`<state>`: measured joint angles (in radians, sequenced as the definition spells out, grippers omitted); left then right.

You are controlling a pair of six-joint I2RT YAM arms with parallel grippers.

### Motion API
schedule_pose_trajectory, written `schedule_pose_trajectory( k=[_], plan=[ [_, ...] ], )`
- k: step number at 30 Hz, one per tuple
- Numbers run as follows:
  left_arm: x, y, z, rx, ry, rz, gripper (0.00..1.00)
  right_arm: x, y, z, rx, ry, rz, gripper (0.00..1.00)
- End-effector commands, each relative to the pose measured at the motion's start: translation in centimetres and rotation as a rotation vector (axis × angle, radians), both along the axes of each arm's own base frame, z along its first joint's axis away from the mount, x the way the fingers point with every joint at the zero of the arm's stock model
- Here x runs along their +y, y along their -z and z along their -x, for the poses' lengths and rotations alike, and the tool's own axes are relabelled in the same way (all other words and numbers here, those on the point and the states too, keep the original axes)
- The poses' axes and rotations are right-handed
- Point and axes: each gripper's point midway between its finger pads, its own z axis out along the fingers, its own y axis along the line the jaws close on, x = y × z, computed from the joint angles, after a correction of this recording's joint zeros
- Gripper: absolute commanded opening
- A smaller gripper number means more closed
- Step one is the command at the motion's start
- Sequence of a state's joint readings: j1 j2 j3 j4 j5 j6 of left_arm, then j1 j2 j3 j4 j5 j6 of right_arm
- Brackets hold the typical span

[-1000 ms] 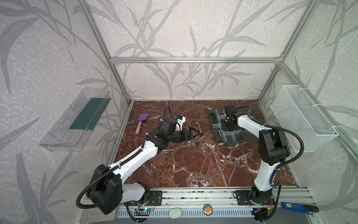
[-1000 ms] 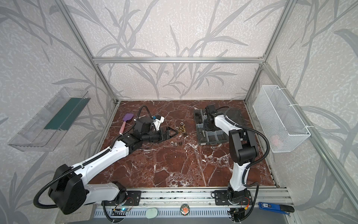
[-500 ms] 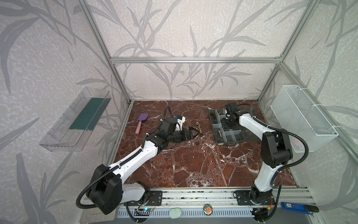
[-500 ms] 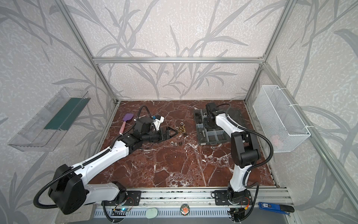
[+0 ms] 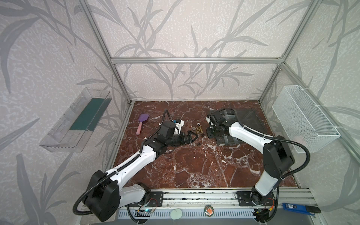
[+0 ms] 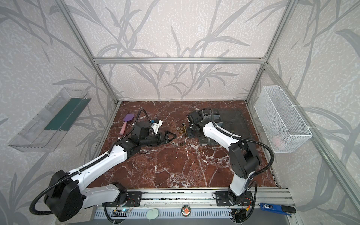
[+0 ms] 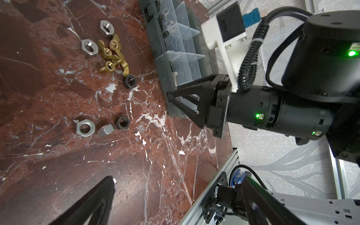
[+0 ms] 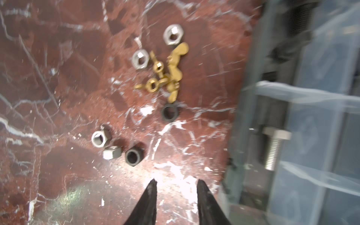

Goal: Sort the screws and nuts into containers
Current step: 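Move the right gripper back to the pile over a black hex nut, then close the right gripper on the black hex nut and lift it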

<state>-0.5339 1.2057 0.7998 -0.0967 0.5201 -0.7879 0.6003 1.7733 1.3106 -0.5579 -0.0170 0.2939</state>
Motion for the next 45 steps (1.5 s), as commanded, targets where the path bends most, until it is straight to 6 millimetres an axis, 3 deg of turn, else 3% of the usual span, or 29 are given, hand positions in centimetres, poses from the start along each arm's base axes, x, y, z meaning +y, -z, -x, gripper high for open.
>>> schedule_pose_trajectory(
  k=[1, 9, 15, 34, 45],
  plan=[
    [0.8, -0.4, 0.0, -0.025, -0.026, 0.009, 0.99, 1.8, 2.2, 0.9, 0.043, -0.052, 0.006, 0.36],
    [1.6, 0.4, 0.5, -0.013, -0.042, 0.012, 0.99, 4.6, 5.7, 2.4, 0.100, -0.105, 0.051, 0.38],
    [1.7, 0.5, 0.5, -0.011, -0.038, 0.012, 0.99, 6.0, 6.1, 2.7, 0.100, -0.115, 0.051, 0.42],
    [1.9, 0.6, 0.3, -0.004, -0.040, 0.020, 0.99, 5.6, 8.3, 2.1, 0.110, -0.090, 0.113, 0.42],
    [1.9, 0.3, 0.2, -0.006, -0.044, 0.024, 0.99, 5.8, 9.0, 1.8, 0.122, -0.088, 0.123, 0.33]
  ],
)
